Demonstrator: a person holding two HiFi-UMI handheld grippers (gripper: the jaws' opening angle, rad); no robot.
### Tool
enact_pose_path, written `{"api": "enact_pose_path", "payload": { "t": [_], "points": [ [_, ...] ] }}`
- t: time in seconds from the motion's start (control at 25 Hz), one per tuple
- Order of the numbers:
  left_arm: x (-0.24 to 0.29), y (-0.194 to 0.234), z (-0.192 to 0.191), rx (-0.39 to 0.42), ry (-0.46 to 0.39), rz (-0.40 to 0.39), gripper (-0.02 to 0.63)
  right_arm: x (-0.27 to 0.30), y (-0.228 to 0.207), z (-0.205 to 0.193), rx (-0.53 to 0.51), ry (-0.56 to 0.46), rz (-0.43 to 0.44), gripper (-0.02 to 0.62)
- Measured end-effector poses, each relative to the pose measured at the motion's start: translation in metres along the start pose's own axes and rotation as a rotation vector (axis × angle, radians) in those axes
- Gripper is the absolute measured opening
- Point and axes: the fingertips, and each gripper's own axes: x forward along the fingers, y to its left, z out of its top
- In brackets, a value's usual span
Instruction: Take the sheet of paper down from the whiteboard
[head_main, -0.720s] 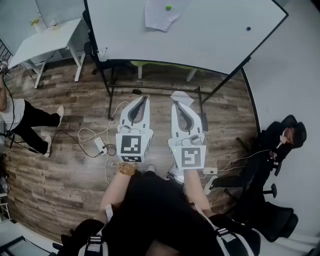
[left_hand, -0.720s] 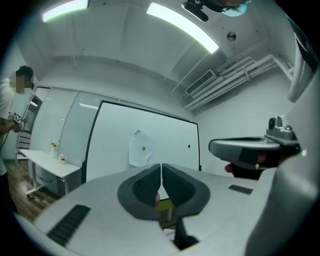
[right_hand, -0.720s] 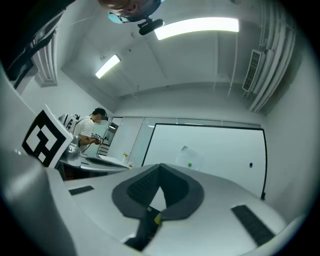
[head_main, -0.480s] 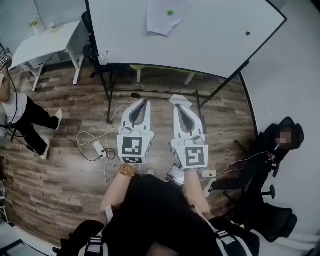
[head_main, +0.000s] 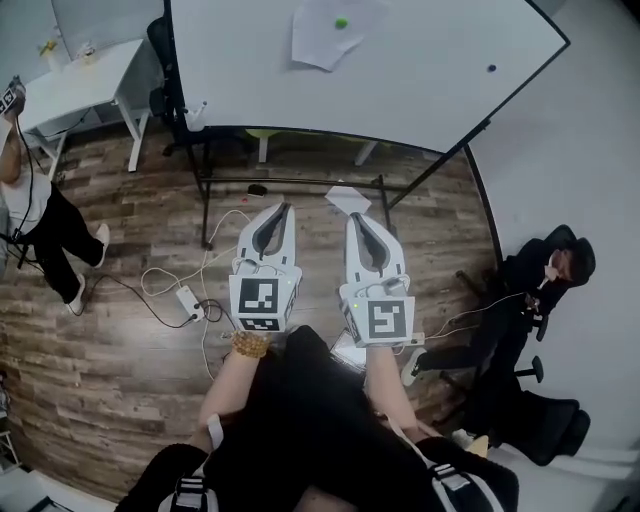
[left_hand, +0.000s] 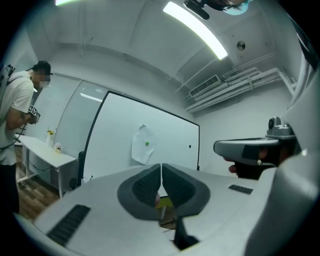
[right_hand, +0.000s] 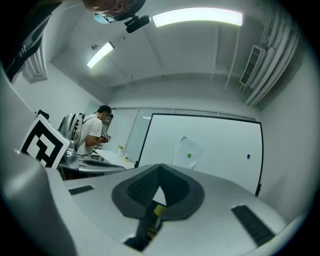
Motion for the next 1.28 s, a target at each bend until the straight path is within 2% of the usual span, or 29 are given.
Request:
{"api": "enact_pose_path", "payload": {
  "t": [0.28,0.44,0.96,1.28],
  "points": [
    [0.033,0.012,-0.007,0.015,0.011,0.015,0.018,0.035,-0.023,-0.023,0.027,0.017,0.003,-0.002],
    [0.062,0.021,-0.014,0.039,0.035,0.036,0.018,0.064,-0.037,-0.034,0.060,0.015,0.033,-0.002],
    [0.173,0.012,-0.015,0.102,0.056,0.068,0.018,0.142,-0.117,-0.053,0.109,-0.024,0.101,-0.002],
    [0.208,0.006,-0.027,0.119,0.071,0.114,0.018,0.169,-0.151,-0.072,0.129,-0.034,0.154,-0.002]
  ]
}}
